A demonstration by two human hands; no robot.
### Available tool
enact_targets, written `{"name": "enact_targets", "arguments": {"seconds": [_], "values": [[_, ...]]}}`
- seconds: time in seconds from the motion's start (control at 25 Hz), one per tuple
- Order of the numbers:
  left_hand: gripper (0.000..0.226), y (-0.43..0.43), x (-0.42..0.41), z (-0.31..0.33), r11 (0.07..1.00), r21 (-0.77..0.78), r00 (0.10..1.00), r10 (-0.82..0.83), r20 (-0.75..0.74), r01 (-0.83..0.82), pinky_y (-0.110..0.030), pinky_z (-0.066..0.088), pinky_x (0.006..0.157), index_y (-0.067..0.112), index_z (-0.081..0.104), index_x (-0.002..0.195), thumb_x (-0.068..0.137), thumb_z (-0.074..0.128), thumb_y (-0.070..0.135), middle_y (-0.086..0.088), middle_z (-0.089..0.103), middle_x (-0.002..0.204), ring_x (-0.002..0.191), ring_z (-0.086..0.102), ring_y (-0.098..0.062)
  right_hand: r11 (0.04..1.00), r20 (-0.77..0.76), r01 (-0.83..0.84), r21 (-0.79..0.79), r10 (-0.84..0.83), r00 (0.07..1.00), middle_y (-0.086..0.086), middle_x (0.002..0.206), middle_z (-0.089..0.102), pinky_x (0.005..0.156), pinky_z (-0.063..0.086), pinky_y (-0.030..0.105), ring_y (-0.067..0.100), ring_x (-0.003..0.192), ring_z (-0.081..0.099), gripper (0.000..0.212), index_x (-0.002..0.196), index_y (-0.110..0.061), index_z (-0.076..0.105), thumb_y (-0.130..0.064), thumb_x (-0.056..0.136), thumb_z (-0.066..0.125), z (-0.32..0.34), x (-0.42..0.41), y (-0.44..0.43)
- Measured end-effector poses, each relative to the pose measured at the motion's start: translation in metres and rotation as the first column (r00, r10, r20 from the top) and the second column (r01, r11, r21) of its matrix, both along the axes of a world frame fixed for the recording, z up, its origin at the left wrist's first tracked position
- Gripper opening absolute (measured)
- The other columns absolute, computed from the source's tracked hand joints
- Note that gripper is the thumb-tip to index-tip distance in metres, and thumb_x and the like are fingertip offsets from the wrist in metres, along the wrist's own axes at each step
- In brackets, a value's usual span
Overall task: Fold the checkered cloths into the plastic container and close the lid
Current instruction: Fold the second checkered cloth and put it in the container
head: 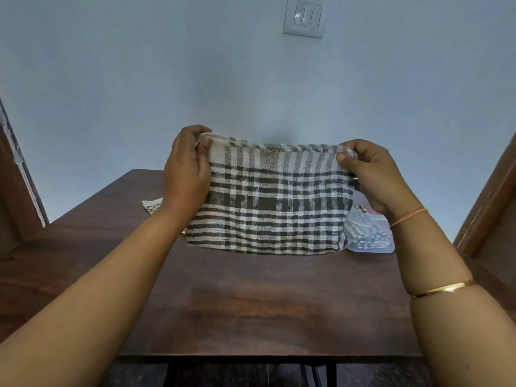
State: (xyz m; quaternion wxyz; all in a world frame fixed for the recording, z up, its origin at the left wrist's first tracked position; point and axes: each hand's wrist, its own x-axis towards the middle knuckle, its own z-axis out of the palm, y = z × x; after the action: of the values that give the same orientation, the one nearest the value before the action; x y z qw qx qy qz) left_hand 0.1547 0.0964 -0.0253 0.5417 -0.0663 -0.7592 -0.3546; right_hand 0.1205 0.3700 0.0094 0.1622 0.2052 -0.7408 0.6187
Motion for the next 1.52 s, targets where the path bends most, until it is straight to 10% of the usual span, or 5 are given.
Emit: {"name": "enact_targets", "arguments": {"seconds": [0.48,0.64,0.92,1.08,1.52], "values": [[0.028,-0.005,-0.006,0.004,0.997,0.078,0.647,-0.067,0.760,0.012,-0.031,0.037,0.074,0.011,0.057,0.094,0.100,0.038,0.030,-0.005,0.056,0.090,0.086,0.051,-0.023,0.955,0.303,-0.223,-0.196,0.275,0.913,-0.001,0.064,0.070,0.056,0.056,0.020,0.010,0.056,0.066,0.016,0.082,-0.011,0.061,-0.004,0.092,0.050,-0.012,0.005,0.004],[0.033,0.003,-0.016,-0.026,0.964,-0.266,0.470,0.235,0.851,-0.001,-0.039,0.041,0.094,0.006,0.050,0.121,0.098,0.042,0.029,-0.013,0.054,0.125,0.113,0.051,-0.031,0.824,0.314,0.023,0.566,-0.241,0.918,0.013,0.099,0.062,0.073,0.050,0.031,0.024,0.084,0.060,0.015,0.104,-0.007,0.060,-0.006,0.090,0.054,-0.041,-0.017,-0.002],[0.022,0.081,0.013,-0.080,0.856,-0.452,0.863,0.013,0.506,0.252,-0.025,0.043,0.089,0.021,0.056,0.114,0.094,0.048,0.026,0.004,0.053,0.117,0.108,0.049,-0.013,0.491,0.159,0.016,0.871,-0.312,0.937,0.014,0.127,0.056,0.095,0.043,0.031,0.028,0.116,0.055,0.043,0.126,-0.007,0.055,-0.006,0.084,0.064,-0.076,-0.026,-0.018],[0.022,0.144,0.043,-0.090,0.524,-0.661,0.841,-0.268,0.471,0.537,-0.037,0.052,0.069,0.010,0.065,0.095,0.087,0.059,0.031,-0.011,0.059,0.093,0.086,0.058,-0.029,0.412,0.242,-0.102,0.905,-0.305,0.921,0.003,0.079,0.059,0.053,0.048,0.019,0.014,0.060,0.053,0.038,0.119,-0.007,0.061,-0.002,0.081,0.066,-0.075,-0.024,-0.013],[0.009,0.175,0.038,-0.125,0.413,-0.721,0.828,-0.353,0.436,0.556,-0.037,0.048,0.054,0.009,0.057,0.092,0.084,0.053,0.013,-0.014,0.053,0.085,0.071,0.054,-0.031,0.392,0.219,-0.109,0.913,-0.249,0.943,0.013,0.120,0.064,0.094,0.045,0.029,0.025,0.109,0.059,0.042,0.119,-0.006,0.063,-0.006,0.078,0.072,-0.082,-0.026,-0.001]]}}
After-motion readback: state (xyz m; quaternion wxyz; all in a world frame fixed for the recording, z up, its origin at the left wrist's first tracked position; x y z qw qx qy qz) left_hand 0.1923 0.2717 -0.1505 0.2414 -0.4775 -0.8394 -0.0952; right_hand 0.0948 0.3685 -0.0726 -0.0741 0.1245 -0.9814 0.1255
